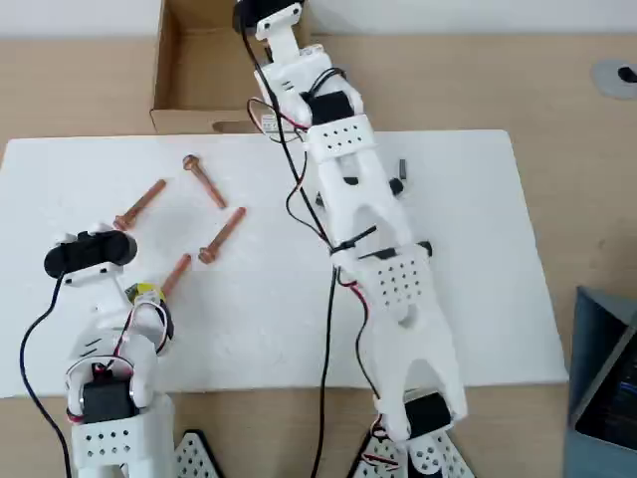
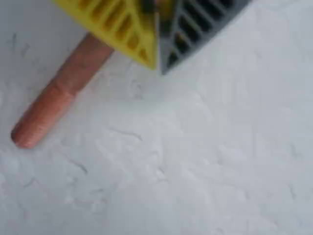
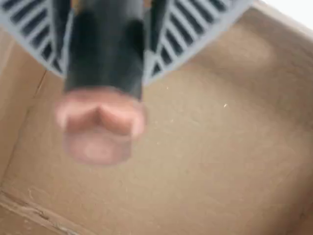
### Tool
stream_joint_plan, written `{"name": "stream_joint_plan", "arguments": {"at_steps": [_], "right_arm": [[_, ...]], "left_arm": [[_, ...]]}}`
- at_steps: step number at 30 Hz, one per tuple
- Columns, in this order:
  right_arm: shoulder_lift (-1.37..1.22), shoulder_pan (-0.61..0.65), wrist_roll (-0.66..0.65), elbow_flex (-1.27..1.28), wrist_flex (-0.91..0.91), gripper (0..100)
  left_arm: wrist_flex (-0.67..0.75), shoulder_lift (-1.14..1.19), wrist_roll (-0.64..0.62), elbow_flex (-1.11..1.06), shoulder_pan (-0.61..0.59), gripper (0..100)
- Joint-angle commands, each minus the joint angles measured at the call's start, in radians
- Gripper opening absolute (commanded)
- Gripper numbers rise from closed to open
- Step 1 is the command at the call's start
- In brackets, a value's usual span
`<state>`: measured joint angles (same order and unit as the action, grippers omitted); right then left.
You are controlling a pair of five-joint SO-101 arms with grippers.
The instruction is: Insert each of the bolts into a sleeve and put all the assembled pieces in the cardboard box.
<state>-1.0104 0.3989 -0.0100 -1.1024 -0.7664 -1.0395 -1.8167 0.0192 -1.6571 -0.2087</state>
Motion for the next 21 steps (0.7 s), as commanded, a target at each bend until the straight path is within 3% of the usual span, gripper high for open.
{"name": "stream_joint_plan", "arguments": {"at_steps": [1,9,14,21], "right_arm": [[-0.027,-0.013,-0.048,-0.145,-0.009,1.3],[-0.068,-0.016,-0.054,-0.197,-0.083,14.1],[-0.065,-0.019,-0.054,-0.203,-0.101,14.2],[-0.065,-0.021,-0.054,-0.363,-0.269,14.1]], "left_arm": [[0.002,-0.007,0.006,0.005,-0.014,0],[0.002,-0.007,0.008,0.005,-0.012,0],[0.002,-0.007,0.008,0.005,-0.012,0],[0.002,-0.007,0.008,0.005,-0.014,0]]}}
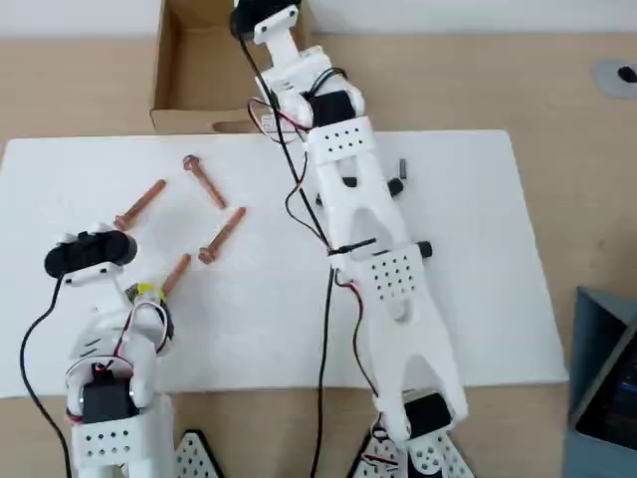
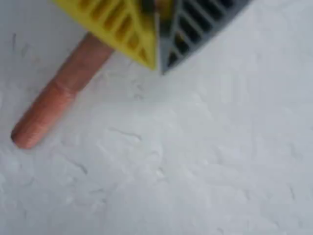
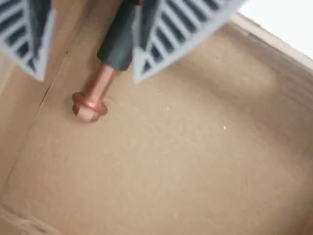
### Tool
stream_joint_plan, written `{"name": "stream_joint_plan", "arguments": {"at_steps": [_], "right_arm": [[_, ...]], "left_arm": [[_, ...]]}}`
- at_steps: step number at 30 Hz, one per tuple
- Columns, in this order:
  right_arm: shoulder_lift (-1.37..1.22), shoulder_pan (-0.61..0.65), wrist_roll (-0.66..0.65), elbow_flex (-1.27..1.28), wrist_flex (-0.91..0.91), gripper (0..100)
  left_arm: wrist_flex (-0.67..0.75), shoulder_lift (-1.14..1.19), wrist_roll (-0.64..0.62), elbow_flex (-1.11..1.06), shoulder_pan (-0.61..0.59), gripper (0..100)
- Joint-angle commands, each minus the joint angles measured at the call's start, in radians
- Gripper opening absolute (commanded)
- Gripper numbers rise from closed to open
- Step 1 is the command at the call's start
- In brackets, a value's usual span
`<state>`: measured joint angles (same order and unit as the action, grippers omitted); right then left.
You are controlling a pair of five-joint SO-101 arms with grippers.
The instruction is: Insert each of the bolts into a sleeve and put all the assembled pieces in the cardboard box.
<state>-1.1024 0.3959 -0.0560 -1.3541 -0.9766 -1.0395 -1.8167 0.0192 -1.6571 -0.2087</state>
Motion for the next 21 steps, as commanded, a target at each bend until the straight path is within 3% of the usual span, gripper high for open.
{"name": "stream_joint_plan", "arguments": {"at_steps": [1,6,21], "right_arm": [[0.027,-0.018,-0.008,-0.142,-0.092,14.1],[0.027,-0.019,-0.009,-0.315,-0.275,14.1],[0.217,-0.051,-0.009,-0.314,-0.767,14.2]], "left_arm": [[0.002,-0.007,0.008,0.005,-0.014,0],[0.002,-0.007,0.006,0.005,-0.014,0],[0.002,-0.007,0.008,0.005,-0.014,0]]}}
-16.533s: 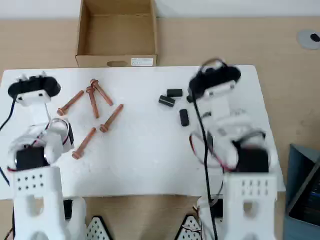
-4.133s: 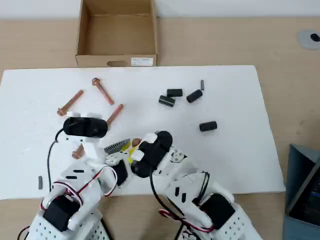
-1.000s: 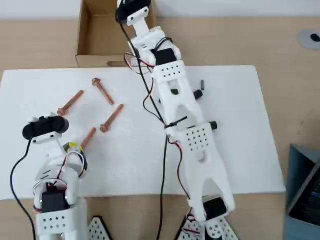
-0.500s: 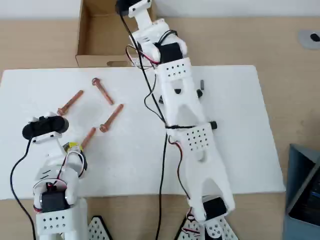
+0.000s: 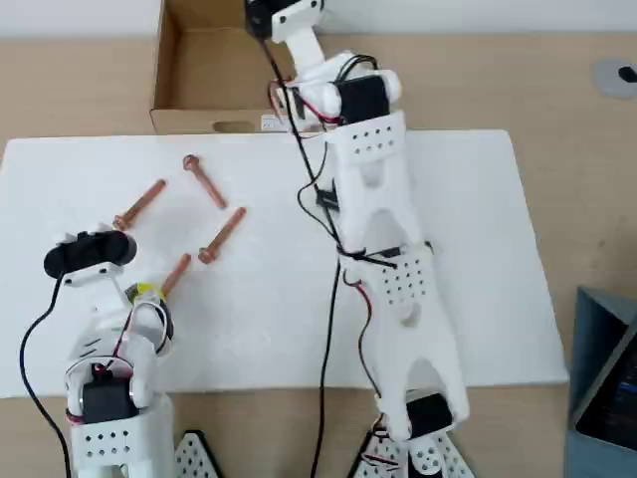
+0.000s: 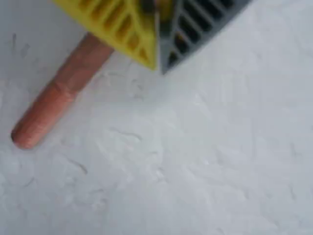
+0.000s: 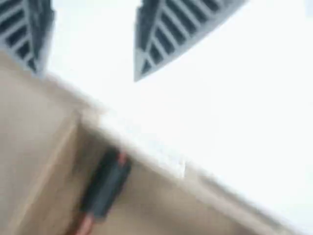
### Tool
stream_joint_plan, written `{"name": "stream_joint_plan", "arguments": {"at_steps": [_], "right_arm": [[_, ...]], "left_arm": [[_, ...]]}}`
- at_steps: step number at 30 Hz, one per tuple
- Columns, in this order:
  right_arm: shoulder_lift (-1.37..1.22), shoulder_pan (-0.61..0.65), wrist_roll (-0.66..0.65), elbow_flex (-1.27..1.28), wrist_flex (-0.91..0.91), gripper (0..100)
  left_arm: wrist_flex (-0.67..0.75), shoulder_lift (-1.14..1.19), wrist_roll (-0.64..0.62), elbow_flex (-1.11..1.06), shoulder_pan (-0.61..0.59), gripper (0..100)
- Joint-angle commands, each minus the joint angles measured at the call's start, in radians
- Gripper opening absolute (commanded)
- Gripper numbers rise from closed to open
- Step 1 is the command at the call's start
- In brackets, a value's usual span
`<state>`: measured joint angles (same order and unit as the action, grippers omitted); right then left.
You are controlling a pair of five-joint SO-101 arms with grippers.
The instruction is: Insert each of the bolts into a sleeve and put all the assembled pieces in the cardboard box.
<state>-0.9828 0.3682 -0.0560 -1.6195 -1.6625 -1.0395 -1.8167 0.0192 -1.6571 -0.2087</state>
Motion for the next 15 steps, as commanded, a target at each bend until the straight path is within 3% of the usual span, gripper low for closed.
{"name": "stream_joint_plan", "arguments": {"at_steps": [1,4,8,11,15], "right_arm": [[0.11,-0.024,-0.009,-0.047,-0.121,14.3],[0.151,-0.035,-0.023,-0.024,-0.126,14.4],[0.237,-0.039,-0.169,0.058,-0.126,14.4],[0.312,-0.039,-0.253,0.186,-0.126,14.4],[0.456,-0.039,-0.264,0.421,-0.126,14.4]], "left_arm": [[0.002,-0.007,0.008,0.005,-0.014,0],[0.002,-0.007,0.006,0.005,-0.014,0],[0.002,-0.007,0.008,0.005,-0.014,0],[0.002,-0.007,0.008,0.005,-0.012,0],[0.002,-0.007,0.008,0.005,-0.012,0]]}}
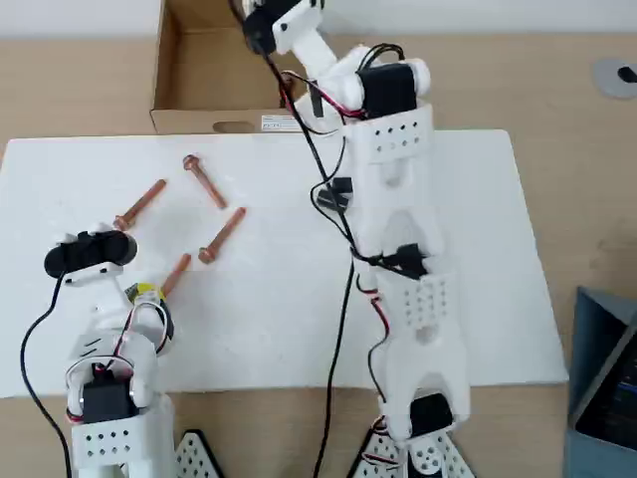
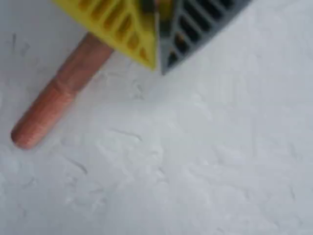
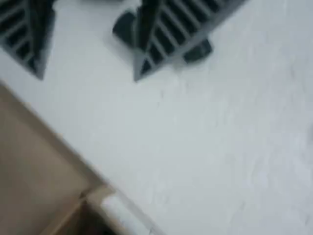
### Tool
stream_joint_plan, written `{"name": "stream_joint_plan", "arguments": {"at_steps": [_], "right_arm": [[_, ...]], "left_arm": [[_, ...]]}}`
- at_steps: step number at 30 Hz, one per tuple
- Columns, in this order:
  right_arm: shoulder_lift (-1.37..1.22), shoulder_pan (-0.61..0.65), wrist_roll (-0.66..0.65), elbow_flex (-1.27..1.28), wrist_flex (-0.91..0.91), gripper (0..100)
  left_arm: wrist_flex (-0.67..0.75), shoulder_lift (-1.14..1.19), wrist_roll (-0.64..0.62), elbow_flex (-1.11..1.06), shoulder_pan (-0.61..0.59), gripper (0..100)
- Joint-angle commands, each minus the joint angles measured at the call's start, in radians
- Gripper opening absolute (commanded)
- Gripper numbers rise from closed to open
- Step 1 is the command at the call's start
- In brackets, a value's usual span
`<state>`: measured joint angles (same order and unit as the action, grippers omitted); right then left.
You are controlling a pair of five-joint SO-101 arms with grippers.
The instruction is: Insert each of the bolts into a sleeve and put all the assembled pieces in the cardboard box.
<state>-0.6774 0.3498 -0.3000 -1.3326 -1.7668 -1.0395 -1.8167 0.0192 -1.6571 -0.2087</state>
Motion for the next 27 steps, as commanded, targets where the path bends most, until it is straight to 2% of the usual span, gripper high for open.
{"name": "stream_joint_plan", "arguments": {"at_steps": [1,7,11,20,27], "right_arm": [[0.188,-0.021,-0.026,0.203,-0.021,14.4],[0.355,-0.021,-0.14,0.579,-0.02,14.4],[0.395,-0.021,-0.203,0.737,-0.018,14.4],[0.337,-0.021,-0.338,0.802,0.002,14.5],[0.265,-0.018,-0.367,0.805,0.02,14.3]], "left_arm": [[0.002,-0.007,0.008,0.005,-0.012,0],[0.002,-0.007,0.008,0.005,-0.012,0],[0.002,-0.007,0.008,0.005,-0.014,0],[0.002,-0.007,0.006,0.005,-0.014,0],[0.002,-0.007,0.005,0.005,-0.014,0]]}}
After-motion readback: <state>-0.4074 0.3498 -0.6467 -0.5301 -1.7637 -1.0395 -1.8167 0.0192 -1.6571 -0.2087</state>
